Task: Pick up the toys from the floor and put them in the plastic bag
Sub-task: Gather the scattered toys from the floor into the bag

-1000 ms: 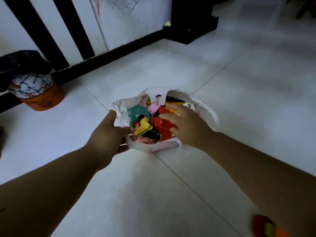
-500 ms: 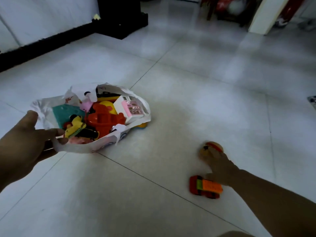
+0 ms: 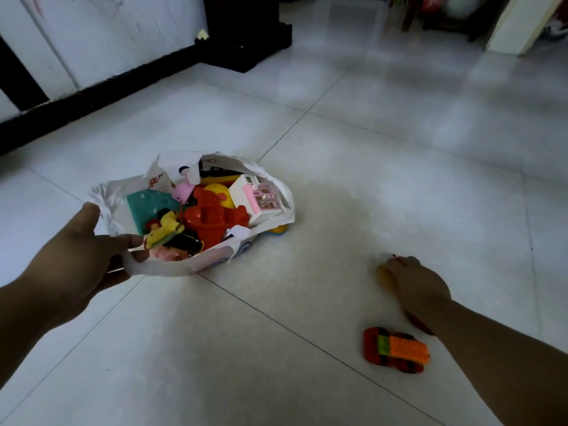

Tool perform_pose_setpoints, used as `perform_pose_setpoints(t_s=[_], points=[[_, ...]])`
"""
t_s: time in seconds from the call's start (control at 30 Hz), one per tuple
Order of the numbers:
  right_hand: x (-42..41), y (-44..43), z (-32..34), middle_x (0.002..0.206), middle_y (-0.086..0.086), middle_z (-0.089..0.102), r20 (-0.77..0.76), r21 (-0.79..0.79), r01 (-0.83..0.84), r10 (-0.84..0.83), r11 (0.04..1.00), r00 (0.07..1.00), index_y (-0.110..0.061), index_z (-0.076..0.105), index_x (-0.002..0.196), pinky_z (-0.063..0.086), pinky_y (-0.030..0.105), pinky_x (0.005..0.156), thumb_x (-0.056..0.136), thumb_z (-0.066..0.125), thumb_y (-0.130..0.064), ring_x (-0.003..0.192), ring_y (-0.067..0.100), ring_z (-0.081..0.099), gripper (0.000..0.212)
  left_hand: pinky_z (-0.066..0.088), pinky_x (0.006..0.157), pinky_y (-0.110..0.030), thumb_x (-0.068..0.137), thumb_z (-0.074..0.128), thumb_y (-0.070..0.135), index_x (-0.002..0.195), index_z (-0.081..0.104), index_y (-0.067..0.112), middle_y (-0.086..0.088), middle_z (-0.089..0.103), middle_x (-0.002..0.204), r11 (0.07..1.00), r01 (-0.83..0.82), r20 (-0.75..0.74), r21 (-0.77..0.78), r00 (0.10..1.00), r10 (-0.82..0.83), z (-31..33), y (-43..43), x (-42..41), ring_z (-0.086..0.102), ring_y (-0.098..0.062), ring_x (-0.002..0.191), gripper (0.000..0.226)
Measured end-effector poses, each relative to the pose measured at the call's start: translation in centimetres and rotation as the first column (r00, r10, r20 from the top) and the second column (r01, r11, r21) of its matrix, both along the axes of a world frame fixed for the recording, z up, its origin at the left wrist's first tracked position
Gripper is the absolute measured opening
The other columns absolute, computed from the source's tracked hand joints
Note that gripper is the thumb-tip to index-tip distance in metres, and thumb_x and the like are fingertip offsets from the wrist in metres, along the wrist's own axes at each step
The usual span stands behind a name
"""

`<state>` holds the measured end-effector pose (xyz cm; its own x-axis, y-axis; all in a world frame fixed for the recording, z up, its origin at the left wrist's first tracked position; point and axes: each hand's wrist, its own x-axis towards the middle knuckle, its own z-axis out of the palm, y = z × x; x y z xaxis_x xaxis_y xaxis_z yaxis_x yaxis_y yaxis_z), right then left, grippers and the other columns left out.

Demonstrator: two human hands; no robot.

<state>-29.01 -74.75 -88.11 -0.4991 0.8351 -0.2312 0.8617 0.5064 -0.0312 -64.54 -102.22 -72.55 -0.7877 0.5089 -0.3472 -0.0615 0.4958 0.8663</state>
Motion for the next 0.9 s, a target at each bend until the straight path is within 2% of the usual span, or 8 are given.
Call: perform_pose_setpoints(t_s=[0.07, 0.17, 0.3, 0.4, 0.53, 0.63, 0.77, 0.9], points=[[-1.2, -0.7, 0.8, 0.136, 0.018, 0.048, -0.239, 0.076, -0.079, 0.095, 0.994, 0.966, -0.022, 0.05, 0.135, 0.051, 0.044, 0.086, 0.092, 0.059, -0.028, 0.106, 0.041, 0.059, 0.045, 0.051, 0.04, -0.02, 0.095, 0.047, 0.001, 0.076, 0.041, 0.047, -0.003, 0.066, 0.09, 1.0, -0.003, 0.019, 0.014, 1.0, 0.003, 0.4, 0.1, 0.1, 0.069, -0.019, 0.064, 0.05], [-5.3, -2.7, 3.3, 0.102, 0.019, 0.064, -0.488, 0.31, -0.246, 0.375, 0.918, 0.788, -0.021, 0.06, 0.113, 0.053, 0.034, 0.049, 0.069, 0.078, -0.014, 0.062, 0.035, 0.066, 0.047, 0.055, 0.059, -0.032, 0.092, 0.051, 0.0, 0.095, 0.047, 0.042, -0.007, 0.066, 0.095, 0.999, -0.015, 0.065, 0.041, 0.998, 0.012, 0.9, 0.3, 0.6, 0.066, -0.026, 0.078, 0.042], [-13.7, -6.6, 8.5, 0.095, 0.011, 0.065, -0.629, 0.504, -0.404, 0.645, 0.763, 0.434, -0.02, 0.058, 0.106, 0.049, 0.019, 0.059, 0.079, 0.057, -0.024, 0.071, 0.024, 0.065, 0.027, 0.055, 0.075, -0.04, 0.091, 0.056, 0.003, 0.139, 0.037, 0.028, -0.01, 0.069, 0.103, 0.999, -0.014, 0.081, 0.037, 0.997, 0.011, 1.5, 0.3, 1.1, 0.068, -0.028, 0.083, 0.057], [-20.2, -8.6, 10.4, 0.097, 0.009, 0.065, -0.618, 0.496, -0.544, 0.715, 0.677, 0.326, -0.016, 0.068, 0.106, 0.052, 0.023, 0.061, 0.081, 0.059, -0.02, 0.082, 0.024, 0.064, 0.027, 0.052, 0.089, -0.048, 0.09, 0.057, 0.001, 0.101, 0.052, 0.042, -0.01, 0.07, 0.103, 0.999, -0.032, 0.097, 0.027, 0.995, 0.029, 2.2, 0.2, 1.4, 0.069, -0.027, 0.083, 0.043], [-28.6, -9.3, 10.4, 0.082, 0.004, 0.066, -0.419, 0.433, -0.708, 0.82, 0.558, 0.39, -0.014, 0.073, 0.08, 0.048, 0.023, 0.059, 0.068, 0.075, -0.005, 0.072, 0.021, 0.063, 0.015, 0.054, 0.09, -0.048, 0.089, 0.059, 0.001, 0.083, 0.047, 0.041, -0.008, 0.069, 0.103, 0.998, -0.05, 0.116, 0.028, 0.992, 0.046, 2.7, 0.2, 1.5, 0.07, -0.027, 0.086, 0.043], [-32.0, -10.4, 10.3, 0.115, 0.009, 0.059, -0.46, 0.169, -0.728, 0.706, 0.665, 0.538, -0.021, 0.059, 0.121, 0.043, 0.027, 0.067, 0.093, 0.046, -0.016, 0.096, 0.03, 0.06, 0.031, 0.055, 0.088, -0.047, 0.089, 0.06, 0.003, 0.12, 0.051, 0.036, -0.004, 0.073, 0.1, 0.997, -0.058, 0.116, 0.044, 0.992, 0.053, 2.5, 0.3, 0.8, 0.072, -0.025, 0.083, 0.046], [-33.0, -11.6, 8.4, 0.105, 0.011, 0.058, -0.37, 0.062, -0.787, 0.747, 0.613, 0.552, -0.03, 0.015, 0.15, 0.027, 0.025, 0.047, 0.095, 0.043, -0.013, 0.075, 0.021, 0.05, 0.063, 0.054, 0.087, -0.044, 0.089, 0.06, 0.004, 0.132, 0.043, 0.033, -0.004, 0.075, 0.094, 0.996, -0.069, 0.14, 0.062, 0.988, 0.06, 2.1, 0.3, 0.7, 0.071, -0.022, 0.077, 0.054], [-34.5, -12.0, 7.0, 0.152, 0.014, 0.025, -0.355, 0.033, -0.838, 0.79, 0.545, 0.5, -0.028, -0.002, 0.151, 0.046, 0.043, 0.092, 0.091, 0.05, -0.019, 0.128, 0.032, 0.039, 0.08, 0.055, 0.083, -0.041, 0.088, 0.061, 0.002, 0.114, 0.052, 0.032, -0.01, 0.072, 0.102, 0.995, -0.081, 0.141, 0.062, 0.987, 0.072, 2.0, 0.2, 0.6, 0.069, -0.022, 0.076, 0.041]])
